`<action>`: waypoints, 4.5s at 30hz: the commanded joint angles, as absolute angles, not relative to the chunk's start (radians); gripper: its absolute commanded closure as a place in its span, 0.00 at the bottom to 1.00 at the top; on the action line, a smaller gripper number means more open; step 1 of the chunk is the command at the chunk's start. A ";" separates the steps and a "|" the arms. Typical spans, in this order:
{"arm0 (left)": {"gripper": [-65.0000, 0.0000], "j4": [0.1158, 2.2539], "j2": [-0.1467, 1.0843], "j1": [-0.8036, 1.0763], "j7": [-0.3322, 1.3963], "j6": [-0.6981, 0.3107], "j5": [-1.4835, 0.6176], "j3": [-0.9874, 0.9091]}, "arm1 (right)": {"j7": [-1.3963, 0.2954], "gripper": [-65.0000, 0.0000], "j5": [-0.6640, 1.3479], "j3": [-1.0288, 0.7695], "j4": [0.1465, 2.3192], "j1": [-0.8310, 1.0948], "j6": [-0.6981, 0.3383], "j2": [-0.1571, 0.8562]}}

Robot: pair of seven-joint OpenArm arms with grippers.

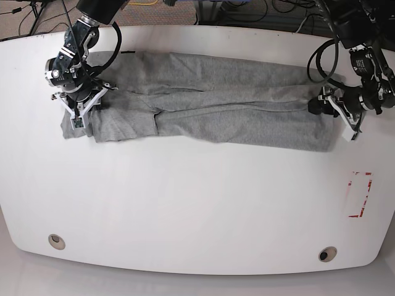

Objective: Layout the t-shirt on the table in an organized manner, then fold the t-shirt properly
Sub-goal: 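Release and regrasp the bundle end with the left gripper, then fold the bundle end with the left gripper toward the right gripper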

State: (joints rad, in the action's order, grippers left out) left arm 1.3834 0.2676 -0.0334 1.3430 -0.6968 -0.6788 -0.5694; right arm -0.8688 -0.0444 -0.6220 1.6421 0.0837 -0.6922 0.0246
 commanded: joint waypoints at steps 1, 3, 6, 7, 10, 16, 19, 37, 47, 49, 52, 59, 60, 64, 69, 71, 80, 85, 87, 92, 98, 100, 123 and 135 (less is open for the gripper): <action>0.40 1.434 0.305 -0.051 1.323 -0.698 -0.688 -0.601 | -0.885 0.81 -0.048 -0.624 1.656 0.079 -0.698 0.028; 0.40 1.435 0.321 -0.051 1.323 -0.698 -0.673 -0.610 | -0.885 0.81 -0.048 -0.624 1.656 0.079 -0.698 0.028; 0.40 1.429 0.335 -0.053 1.319 -0.698 -0.654 -0.611 | -0.885 0.81 -0.048 -0.624 1.656 0.079 -0.698 0.028; 0.40 1.425 0.337 -0.053 1.317 -0.698 -0.648 -0.611 | -0.885 0.81 -0.048 -0.624 1.656 0.079 -0.698 0.028; 0.40 1.403 0.337 -0.053 1.299 -0.698 -0.631 -0.608 | -0.885 0.81 -0.048 -0.624 1.656 0.079 -0.698 0.028; 0.40 1.333 0.335 -0.053 1.254 -0.698 -0.590 -0.608 | -0.885 0.81 -0.048 -0.624 1.656 0.076 -0.698 0.028; 0.40 1.297 0.335 -0.054 1.242 -0.698 -0.590 -0.598 | -0.885 0.81 -0.048 -0.624 1.656 0.076 -0.698 0.028; 0.51 1.277 0.285 -0.056 1.241 -0.698 -0.588 -0.460 | -0.885 0.81 -0.048 -0.622 1.656 0.070 -0.698 0.028; 0.93 1.308 0.274 -0.053 1.239 -0.698 -0.585 -0.461 | -0.885 0.81 -0.048 -0.622 1.656 0.070 -0.698 0.028; 0.93 1.353 0.275 -0.051 1.230 -0.698 -0.584 -0.461 | -0.885 0.81 -0.048 -0.622 1.656 0.070 -0.698 0.028; 0.93 1.448 0.275 -0.031 1.228 -0.698 -0.584 -0.460 | -0.885 0.81 -0.048 -0.622 1.656 0.070 -0.698 0.028; 0.93 1.676 0.272 -0.005 1.270 -0.698 -0.590 -0.400 | -0.885 0.81 -0.048 -0.622 1.656 0.070 -0.698 0.028; 0.93 1.710 0.271 -0.007 1.287 -0.698 -0.590 -0.374 | -0.885 0.81 -0.048 -0.622 1.656 0.070 -0.698 0.028; 0.93 1.805 0.242 -0.008 1.322 -0.698 -0.591 -0.306 | -0.885 0.81 -0.048 -0.622 1.656 0.070 -0.698 0.028; 0.93 1.857 0.166 -0.019 1.345 -0.698 -0.587 -0.217 | -0.885 0.81 -0.048 -0.622 1.656 0.070 -0.698 0.028; 0.93 1.854 0.133 -0.042 1.349 -0.698 -0.584 -0.162 | -0.885 0.81 -0.048 -0.622 1.656 0.070 -0.698 0.028; 0.93 1.848 0.007 -0.056 1.349 -0.698 -0.584 -0.025 | -0.885 0.81 -0.048 -0.622 1.656 0.070 -0.698 0.027; 0.93 1.807 -0.054 -0.064 1.348 -0.698 -0.584 -0.008 | -0.885 0.81 -0.048 -0.622 1.656 0.070 -0.698 0.027; 0.93 1.785 -0.073 -0.074 1.348 -0.698 -0.582 -0.008 | -0.885 0.81 -0.048 -0.622 1.656 0.070 -0.698 0.027; 0.93 1.727 -0.107 -0.087 1.346 -0.698 -0.547 -0.008 | -0.885 0.81 -0.048 -0.622 1.656 0.073 -0.698 0.027; 0.93 1.713 -0.130 -0.113 1.307 -0.698 -0.499 -0.007 | -0.885 0.81 -0.048 -0.622 1.656 0.073 -0.698 0.027; 0.93 1.712 -0.131 -0.117 1.303 -0.698 -0.499 -0.004 | -0.885 0.81 -0.048 -0.622 1.658 0.073 -0.698 0.027; 0.54 1.739 -0.157 -0.136 1.314 -0.698 -0.507 0.127 | -0.885 0.81 -0.048 -0.624 1.659 0.071 -0.698 0.027; 0.50 1.810 -0.077 -0.179 1.396 -0.698 -0.664 -0.021 | -0.885 0.81 -0.048 -0.621 1.661 0.071 -0.698 0.027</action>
State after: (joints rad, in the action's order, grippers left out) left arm 1.7969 -0.1150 -0.1673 1.3933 -0.6971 -0.6674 0.0021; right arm -0.8753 -0.0441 -0.6216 1.6440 0.0788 -0.6926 0.0219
